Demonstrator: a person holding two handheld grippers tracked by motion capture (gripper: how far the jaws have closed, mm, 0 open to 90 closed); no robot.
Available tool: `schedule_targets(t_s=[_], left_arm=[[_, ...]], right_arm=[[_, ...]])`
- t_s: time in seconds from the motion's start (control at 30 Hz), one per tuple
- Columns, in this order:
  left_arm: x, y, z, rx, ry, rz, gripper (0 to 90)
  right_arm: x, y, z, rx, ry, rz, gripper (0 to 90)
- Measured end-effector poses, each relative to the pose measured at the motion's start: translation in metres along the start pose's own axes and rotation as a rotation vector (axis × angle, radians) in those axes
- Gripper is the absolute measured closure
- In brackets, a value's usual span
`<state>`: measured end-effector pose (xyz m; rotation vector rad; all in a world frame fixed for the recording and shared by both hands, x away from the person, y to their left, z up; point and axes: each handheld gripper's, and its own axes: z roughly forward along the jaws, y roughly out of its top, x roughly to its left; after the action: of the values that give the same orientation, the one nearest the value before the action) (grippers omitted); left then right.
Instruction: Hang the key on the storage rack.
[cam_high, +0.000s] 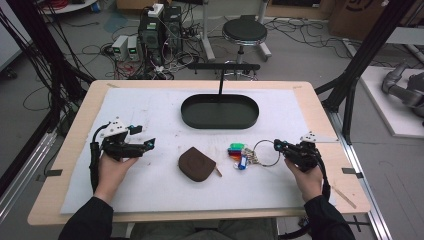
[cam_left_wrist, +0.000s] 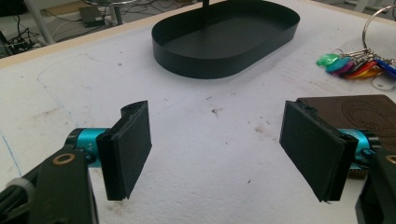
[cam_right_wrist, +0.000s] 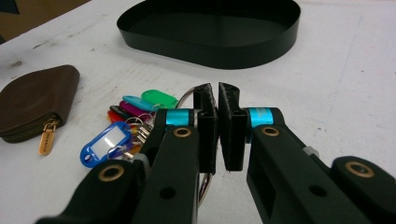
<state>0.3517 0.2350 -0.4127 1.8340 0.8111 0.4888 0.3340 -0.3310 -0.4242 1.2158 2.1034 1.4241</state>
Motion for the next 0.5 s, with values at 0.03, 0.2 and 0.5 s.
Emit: schedule_targets(t_s=[0.03,0.2,0.5], left_arm=[[-0.0001,-0.0001,0.0000,0.000,0.000,-0.002,24.9],[0.0001,-0.0001,0.0000,0.003,-0.003,-0.001,24.9],[-0.0007,-0.0001,0.0014,0.004,-0.010,0.002,24.9]], right_arm=[[0.0015,0.0002,0.0004,0.002,0.006,0.001,86.9],[0.0031,0.0009,0.0006,0.003,0.030,0.014,87.0],[0.0019,0.0003,0.0020,0.032,0.075,0.038,86.5]])
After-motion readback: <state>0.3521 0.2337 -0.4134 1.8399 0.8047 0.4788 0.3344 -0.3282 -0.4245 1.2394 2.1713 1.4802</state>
